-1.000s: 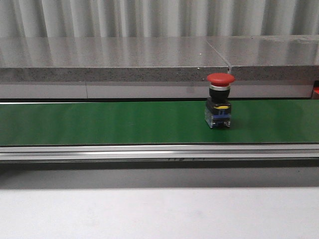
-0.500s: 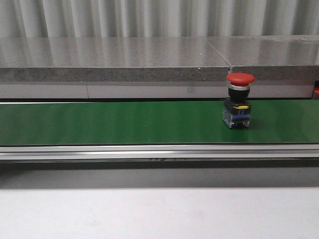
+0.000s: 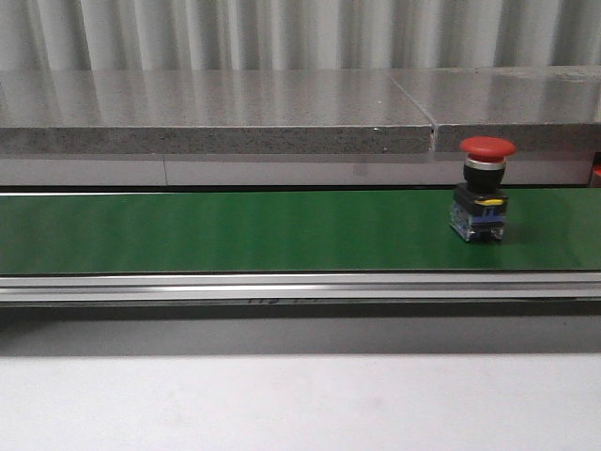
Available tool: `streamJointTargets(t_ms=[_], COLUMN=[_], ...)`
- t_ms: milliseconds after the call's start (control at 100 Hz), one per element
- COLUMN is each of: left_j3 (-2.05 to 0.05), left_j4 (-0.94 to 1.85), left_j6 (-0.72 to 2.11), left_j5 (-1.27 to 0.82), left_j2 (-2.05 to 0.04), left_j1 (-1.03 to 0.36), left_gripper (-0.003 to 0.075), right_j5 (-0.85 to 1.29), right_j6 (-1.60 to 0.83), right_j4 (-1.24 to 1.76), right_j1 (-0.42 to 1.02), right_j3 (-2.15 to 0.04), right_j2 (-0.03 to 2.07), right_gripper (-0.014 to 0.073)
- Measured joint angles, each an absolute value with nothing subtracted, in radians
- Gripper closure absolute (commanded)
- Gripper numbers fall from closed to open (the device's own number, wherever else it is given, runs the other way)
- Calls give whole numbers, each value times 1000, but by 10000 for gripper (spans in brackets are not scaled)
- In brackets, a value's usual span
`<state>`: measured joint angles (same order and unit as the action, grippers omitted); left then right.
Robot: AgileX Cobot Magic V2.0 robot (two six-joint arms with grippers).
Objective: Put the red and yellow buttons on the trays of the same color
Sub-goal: 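Move the right gripper above the belt toward the arriving red button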
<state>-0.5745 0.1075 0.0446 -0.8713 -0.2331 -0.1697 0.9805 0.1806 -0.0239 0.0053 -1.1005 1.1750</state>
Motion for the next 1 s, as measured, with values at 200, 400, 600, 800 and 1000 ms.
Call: streamJointTargets(t_ms=[200, 400, 600, 800, 1000], left_j3=[-575, -575, -575, -575, -575], left_j4=[107, 107, 107, 107, 107], left_j6=[45, 45, 45, 45, 45], left_j5=[-871, -871, -871, -871, -871], left_j2=[-233, -233, -233, -233, -233], left_j1=[-170, -170, -170, -170, -170], left_gripper=[740, 740, 740, 740, 740], right_j5=[1048, 1085, 1114, 1130, 1136], right_j6=[174, 162, 153, 144, 141], right_j4=[-24, -18, 0, 0, 0], right_j1=[129, 203, 218, 218, 207], right_j3=[-1226, -1324, -1392, -1410, -1414], right_j2=[1307, 1437, 1542, 1625, 1693], right_gripper=[75, 75, 75, 75, 81])
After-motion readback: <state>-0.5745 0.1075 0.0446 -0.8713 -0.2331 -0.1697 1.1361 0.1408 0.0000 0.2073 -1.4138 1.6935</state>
